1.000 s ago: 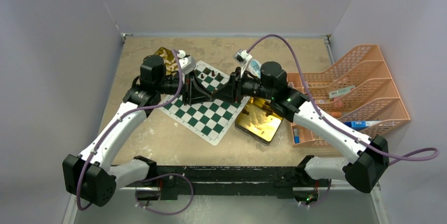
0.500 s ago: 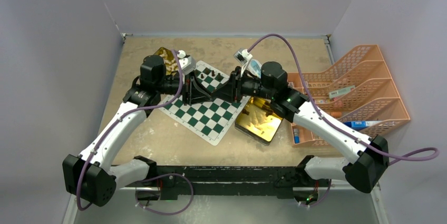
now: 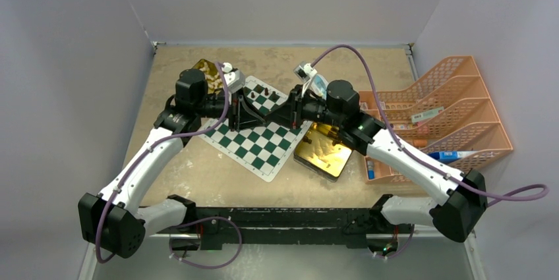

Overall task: Set up the chess pieces on the board
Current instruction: Place the chess piece on the chessboard.

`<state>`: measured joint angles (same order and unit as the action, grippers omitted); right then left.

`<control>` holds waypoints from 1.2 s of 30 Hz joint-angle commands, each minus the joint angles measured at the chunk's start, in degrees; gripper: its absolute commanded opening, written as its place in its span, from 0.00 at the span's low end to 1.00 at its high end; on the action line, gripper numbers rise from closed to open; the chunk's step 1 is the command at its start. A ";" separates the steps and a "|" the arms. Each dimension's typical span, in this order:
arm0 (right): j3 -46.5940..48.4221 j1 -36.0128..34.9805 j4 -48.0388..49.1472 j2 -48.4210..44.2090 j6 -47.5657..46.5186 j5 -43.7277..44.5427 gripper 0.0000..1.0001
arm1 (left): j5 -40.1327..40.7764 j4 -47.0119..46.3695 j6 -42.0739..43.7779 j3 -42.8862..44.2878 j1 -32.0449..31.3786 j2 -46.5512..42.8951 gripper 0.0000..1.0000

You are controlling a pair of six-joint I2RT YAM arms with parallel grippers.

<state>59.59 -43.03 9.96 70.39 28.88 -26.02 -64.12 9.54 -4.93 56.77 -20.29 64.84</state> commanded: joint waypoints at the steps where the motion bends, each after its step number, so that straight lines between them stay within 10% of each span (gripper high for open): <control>1: -0.03 0.05 7.19 -3.20 -0.80 6.08 0.04 | 4.09 1.50 -0.39 2.05 -0.01 -1.06 0.30; 3: 0.50 0.05 7.99 -2.63 -2.15 8.92 0.03 | 5.44 3.42 -0.23 2.05 -0.01 -1.47 0.52; 8: 3.13 0.00 9.69 2.19 -7.96 18.71 0.03 | 11.43 8.30 -0.68 0.14 -0.01 -4.26 0.65; 11: 5.22 0.04 11.85 6.68 -12.22 24.21 0.04 | 15.30 8.52 -1.76 -2.78 -0.01 -8.55 0.99; 36: 44.91 0.05 8.83 59.32 -25.45 38.87 0.07 | 52.60 10.92 0.53 -10.71 0.07 -33.79 1.00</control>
<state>96.09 -43.07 20.64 125.29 5.96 10.37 -15.84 21.15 -5.69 46.63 -20.38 32.45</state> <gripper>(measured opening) 0.158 0.998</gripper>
